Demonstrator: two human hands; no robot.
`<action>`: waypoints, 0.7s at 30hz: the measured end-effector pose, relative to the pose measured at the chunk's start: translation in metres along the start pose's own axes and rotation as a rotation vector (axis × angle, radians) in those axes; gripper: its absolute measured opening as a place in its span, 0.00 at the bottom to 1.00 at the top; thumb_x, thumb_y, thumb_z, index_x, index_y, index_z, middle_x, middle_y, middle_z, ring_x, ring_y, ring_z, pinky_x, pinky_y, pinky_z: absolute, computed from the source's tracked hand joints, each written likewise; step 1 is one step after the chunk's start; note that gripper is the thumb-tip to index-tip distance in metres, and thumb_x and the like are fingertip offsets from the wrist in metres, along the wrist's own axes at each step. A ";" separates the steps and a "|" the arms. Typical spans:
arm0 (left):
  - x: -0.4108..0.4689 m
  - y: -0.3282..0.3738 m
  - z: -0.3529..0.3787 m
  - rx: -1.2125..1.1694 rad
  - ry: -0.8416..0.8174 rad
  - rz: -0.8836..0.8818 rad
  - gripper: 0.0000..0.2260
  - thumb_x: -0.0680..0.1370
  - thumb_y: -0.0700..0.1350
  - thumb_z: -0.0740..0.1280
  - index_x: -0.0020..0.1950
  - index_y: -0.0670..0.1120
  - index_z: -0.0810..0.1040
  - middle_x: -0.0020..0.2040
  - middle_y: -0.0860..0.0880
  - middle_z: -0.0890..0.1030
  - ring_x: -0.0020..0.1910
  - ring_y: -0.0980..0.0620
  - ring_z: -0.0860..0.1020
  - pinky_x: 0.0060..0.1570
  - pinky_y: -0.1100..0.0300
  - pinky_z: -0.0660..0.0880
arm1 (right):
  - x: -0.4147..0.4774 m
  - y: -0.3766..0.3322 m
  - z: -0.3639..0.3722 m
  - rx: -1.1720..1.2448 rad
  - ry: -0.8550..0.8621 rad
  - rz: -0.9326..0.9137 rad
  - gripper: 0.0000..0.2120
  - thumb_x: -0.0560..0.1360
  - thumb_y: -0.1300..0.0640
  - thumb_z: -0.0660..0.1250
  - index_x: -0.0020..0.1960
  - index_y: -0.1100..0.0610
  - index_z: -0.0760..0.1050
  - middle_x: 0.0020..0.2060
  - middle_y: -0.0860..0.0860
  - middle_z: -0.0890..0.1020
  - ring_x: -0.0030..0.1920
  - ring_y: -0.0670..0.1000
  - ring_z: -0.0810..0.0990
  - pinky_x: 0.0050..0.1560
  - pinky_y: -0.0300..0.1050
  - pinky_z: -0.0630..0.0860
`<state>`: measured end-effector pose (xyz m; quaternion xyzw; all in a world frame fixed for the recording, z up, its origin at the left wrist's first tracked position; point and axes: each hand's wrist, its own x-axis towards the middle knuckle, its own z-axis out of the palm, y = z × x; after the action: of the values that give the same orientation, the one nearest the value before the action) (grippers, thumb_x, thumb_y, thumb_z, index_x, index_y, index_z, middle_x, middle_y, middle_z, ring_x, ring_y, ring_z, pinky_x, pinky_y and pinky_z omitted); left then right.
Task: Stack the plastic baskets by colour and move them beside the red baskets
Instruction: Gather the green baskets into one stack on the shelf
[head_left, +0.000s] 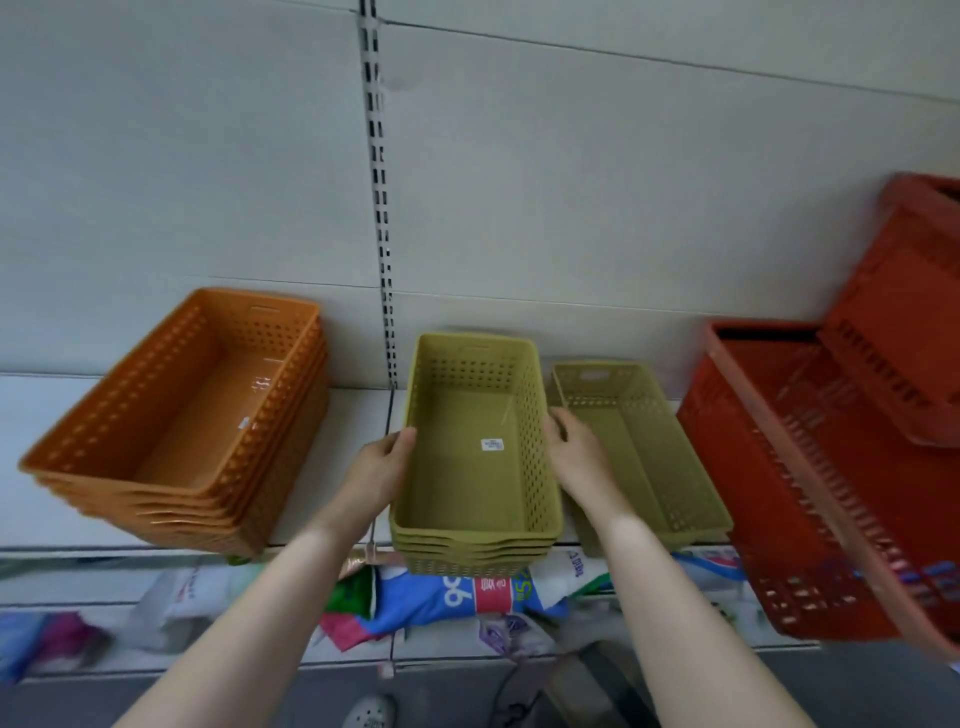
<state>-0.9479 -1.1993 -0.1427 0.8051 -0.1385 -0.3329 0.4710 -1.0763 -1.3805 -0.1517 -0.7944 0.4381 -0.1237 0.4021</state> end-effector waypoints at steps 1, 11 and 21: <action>0.000 0.000 0.002 0.019 0.025 0.017 0.22 0.83 0.54 0.54 0.71 0.43 0.70 0.65 0.40 0.76 0.61 0.42 0.75 0.56 0.54 0.70 | 0.003 0.009 -0.009 -0.027 0.061 0.016 0.19 0.83 0.51 0.55 0.72 0.54 0.69 0.67 0.55 0.76 0.64 0.56 0.75 0.59 0.46 0.69; 0.005 -0.016 0.005 0.104 0.153 0.105 0.18 0.77 0.41 0.61 0.65 0.54 0.73 0.57 0.44 0.81 0.54 0.42 0.80 0.56 0.42 0.77 | 0.024 0.112 -0.067 -0.618 0.163 0.379 0.31 0.78 0.61 0.55 0.80 0.54 0.49 0.75 0.61 0.62 0.72 0.63 0.64 0.69 0.58 0.64; -0.002 -0.015 0.004 0.001 0.178 0.125 0.19 0.81 0.42 0.58 0.72 0.51 0.68 0.61 0.47 0.77 0.60 0.43 0.77 0.61 0.41 0.74 | 0.017 0.086 -0.086 -0.484 0.325 0.177 0.12 0.78 0.60 0.57 0.61 0.54 0.70 0.53 0.63 0.82 0.53 0.65 0.80 0.50 0.52 0.74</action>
<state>-0.9537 -1.1934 -0.1562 0.8217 -0.1462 -0.2297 0.5007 -1.1653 -1.4644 -0.1635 -0.7958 0.5808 -0.1057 0.1348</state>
